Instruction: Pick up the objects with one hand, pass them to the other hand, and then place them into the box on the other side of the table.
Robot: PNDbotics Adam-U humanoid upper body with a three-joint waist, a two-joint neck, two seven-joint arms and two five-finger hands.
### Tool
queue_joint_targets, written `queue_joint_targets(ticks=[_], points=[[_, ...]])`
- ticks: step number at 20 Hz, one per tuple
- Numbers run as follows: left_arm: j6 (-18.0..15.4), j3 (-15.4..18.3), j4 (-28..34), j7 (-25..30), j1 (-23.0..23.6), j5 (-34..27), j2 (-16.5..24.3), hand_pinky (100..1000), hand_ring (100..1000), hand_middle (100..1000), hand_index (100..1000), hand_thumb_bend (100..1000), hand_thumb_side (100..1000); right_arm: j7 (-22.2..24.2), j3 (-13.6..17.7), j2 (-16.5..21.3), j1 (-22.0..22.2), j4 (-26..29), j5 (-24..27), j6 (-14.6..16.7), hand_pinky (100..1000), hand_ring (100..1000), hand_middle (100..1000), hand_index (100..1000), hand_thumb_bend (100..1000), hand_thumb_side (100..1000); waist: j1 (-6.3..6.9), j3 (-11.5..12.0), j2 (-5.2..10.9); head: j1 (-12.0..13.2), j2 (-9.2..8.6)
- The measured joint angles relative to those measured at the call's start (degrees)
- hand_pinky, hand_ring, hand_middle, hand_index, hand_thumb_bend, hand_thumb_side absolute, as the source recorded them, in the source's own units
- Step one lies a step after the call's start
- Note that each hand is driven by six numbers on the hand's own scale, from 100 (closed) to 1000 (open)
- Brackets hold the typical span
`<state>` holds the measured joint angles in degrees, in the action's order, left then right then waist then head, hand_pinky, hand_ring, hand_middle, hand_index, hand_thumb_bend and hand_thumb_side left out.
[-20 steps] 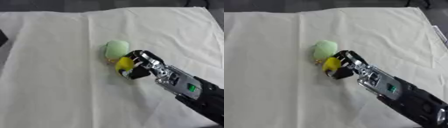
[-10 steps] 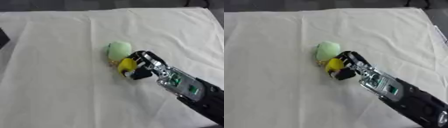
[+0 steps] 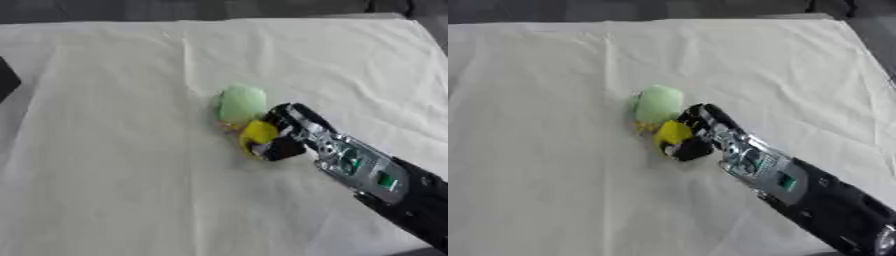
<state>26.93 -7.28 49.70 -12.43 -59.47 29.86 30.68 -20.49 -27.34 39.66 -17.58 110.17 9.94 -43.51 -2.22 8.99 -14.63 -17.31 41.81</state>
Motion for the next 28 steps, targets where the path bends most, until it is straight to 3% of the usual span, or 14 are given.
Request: queue_joint_targets(ticks=[7,19,23,28], points=[[-0.2,0.0,0.0,0.0,0.0,0.0,0.0,871,747,758,731,386,546,0.0,0.8,0.5,-0.2,2.9,1.5,0.0,537,567,459,536,274,100,0.02,-0.4,0.02,0.0,0.02],[-1.8,-2.0,3.5,1.3,0.2,0.1,0.0,858,746,757,742,390,475,-1.9,3.1,0.5,-2.8,3.2,1.6,1.9,376,519,443,513,276,100,0.03,-0.5,0.11,0.0,0.38],[-4.1,-3.6,7.2,2.2,0.9,-0.9,0.7,847,739,759,746,400,438,-3.7,4.4,0.5,-3.4,3.2,3.4,3.7,363,514,442,511,262,100,0.06,-0.5,0.21,-0.1,0.38],[-10.3,-7.7,14.9,4.6,1.1,-3.6,1.5,842,744,776,769,441,365,-5.2,4.7,0.5,-4.8,3.2,6.8,5.2,354,508,440,507,230,100,0.3,-0.2,0.3,-0.9,0.38]])
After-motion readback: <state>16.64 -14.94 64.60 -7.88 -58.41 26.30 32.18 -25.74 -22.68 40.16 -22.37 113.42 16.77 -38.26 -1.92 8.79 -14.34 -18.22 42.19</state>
